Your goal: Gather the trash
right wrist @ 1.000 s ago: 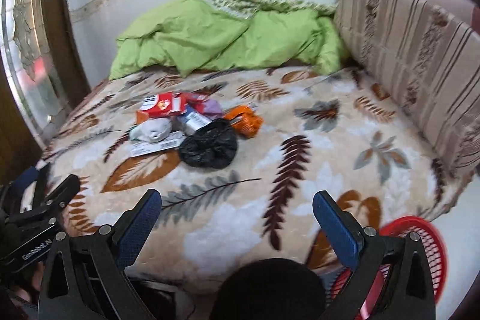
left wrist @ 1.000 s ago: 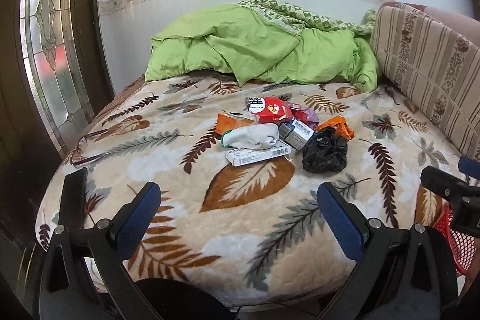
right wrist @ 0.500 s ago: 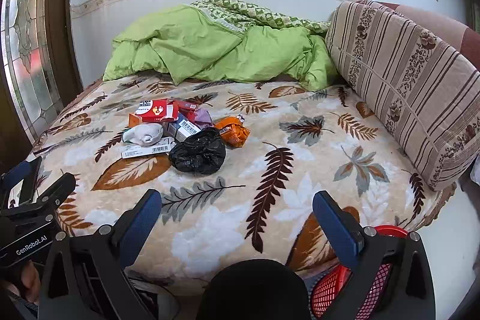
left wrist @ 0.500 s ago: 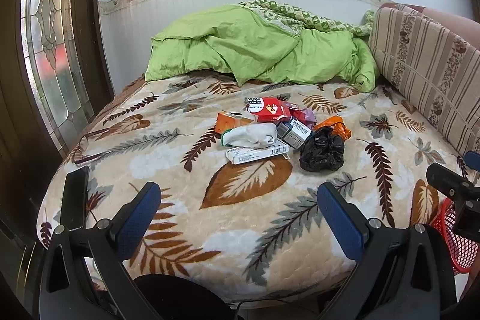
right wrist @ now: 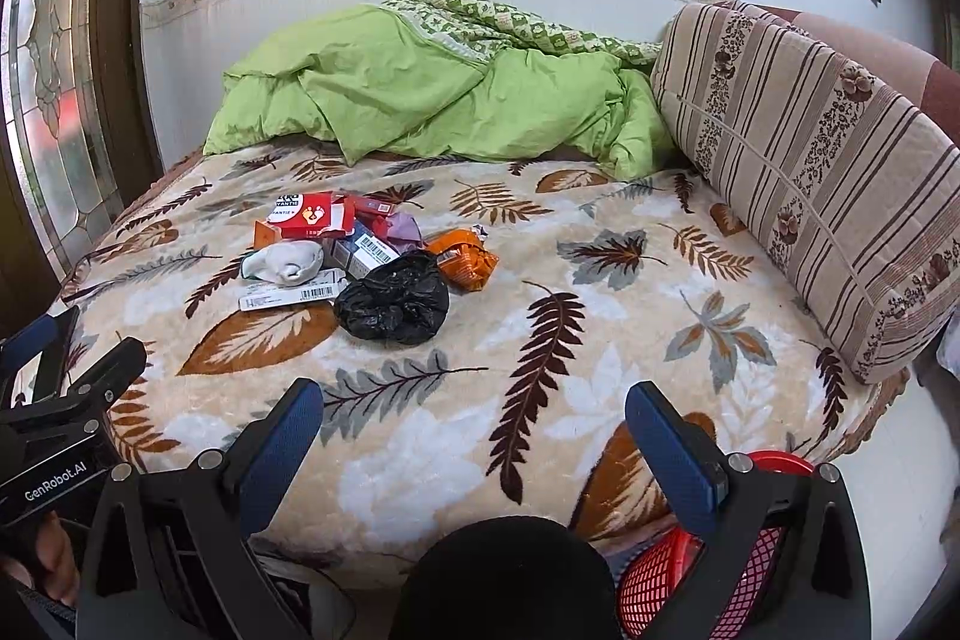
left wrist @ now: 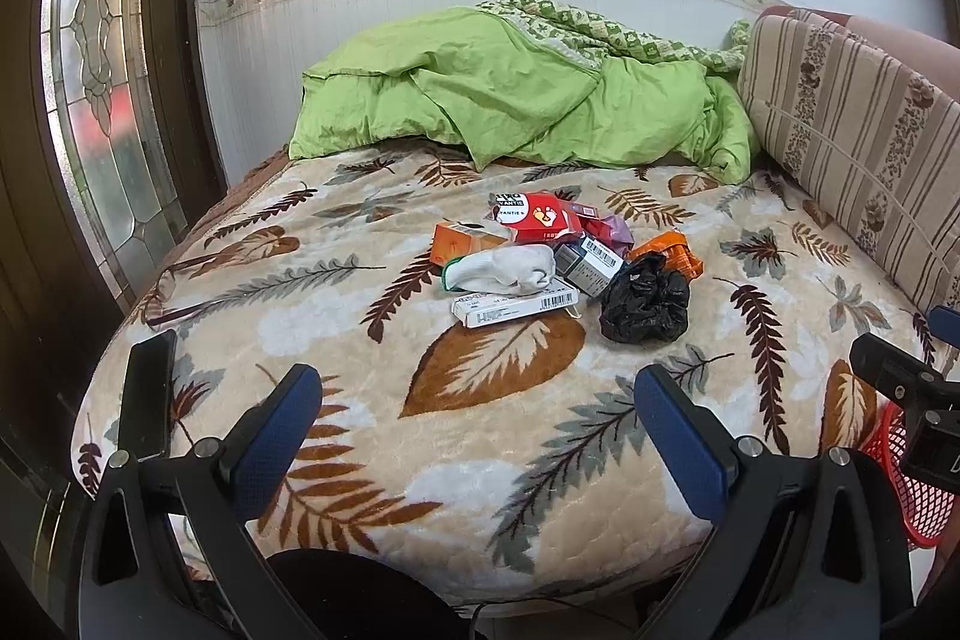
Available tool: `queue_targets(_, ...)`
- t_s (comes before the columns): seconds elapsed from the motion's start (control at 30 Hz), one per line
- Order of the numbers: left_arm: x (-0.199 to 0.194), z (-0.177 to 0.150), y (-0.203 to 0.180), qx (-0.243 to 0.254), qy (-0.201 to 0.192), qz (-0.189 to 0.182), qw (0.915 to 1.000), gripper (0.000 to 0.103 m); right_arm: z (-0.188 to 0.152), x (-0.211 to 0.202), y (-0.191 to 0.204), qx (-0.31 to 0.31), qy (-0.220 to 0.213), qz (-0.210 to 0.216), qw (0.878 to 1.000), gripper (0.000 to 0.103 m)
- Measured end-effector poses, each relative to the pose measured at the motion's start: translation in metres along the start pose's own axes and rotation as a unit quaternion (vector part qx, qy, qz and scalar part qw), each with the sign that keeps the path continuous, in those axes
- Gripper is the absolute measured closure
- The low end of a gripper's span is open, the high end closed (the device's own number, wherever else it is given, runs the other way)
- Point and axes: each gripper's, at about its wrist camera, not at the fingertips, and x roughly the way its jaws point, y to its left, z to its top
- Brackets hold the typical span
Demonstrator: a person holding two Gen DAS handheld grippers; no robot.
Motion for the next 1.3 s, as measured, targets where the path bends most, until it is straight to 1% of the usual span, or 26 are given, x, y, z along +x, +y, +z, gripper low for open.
queue_targets(1.07,0.002,-0.002,-0.002,-0.002,0.009,-0.002,1.0,0.0,-0.002,0.007,0.003,0.004,0.009,0.005,1.0,0.001)
queue_targets(1.2,0.004,-0.006,0.002,-0.011,0.018,-0.005,0.9998,0.0,-0.003,0.015,-0.002,0.021,0.024,0.028,0.999,0.001)
queue_targets(1.3,0.01,-0.007,0.01,-0.025,0.034,-0.013,0.999,0.0,-0.001,0.026,-0.006,0.037,0.04,0.068,0.996,0.001)
